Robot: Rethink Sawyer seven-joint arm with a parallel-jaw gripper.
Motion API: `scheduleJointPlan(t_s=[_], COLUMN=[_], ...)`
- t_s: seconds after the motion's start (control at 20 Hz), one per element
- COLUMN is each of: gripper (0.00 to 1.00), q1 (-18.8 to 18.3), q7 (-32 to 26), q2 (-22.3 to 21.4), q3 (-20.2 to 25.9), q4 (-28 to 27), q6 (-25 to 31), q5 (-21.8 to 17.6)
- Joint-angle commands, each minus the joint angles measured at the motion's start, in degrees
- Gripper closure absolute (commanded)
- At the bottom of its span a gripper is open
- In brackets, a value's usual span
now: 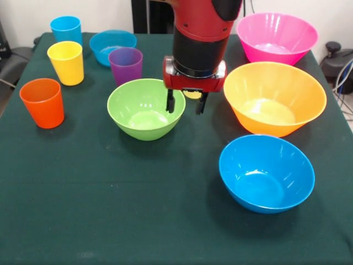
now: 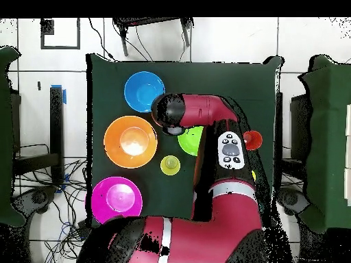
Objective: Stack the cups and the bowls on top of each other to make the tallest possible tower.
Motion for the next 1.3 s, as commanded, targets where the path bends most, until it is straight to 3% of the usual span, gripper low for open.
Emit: scheduleJointPlan(t_s=[0.05, 0.4, 0.8, 1.1, 1.3], gripper=[0.0, 0.0, 0.0, 0.0, 0.0], q1=[1.18, -0.92, -1.02, -1.48, -1.81], q7=[10.71, 9.07, 6.49, 7.4, 6.2], q2=[1.33, 3.51, 1.97, 1.66, 2.39], q3=[0.97, 2.89, 1.21, 2.02, 2.22], q4=[-0.57, -0.97, 0.43, 5.8, 3.92], q6=[-3.77, -5.31, -5.21, -11.17, -10.13], q5=[2.08, 5.7, 4.57, 4.31, 4.85])
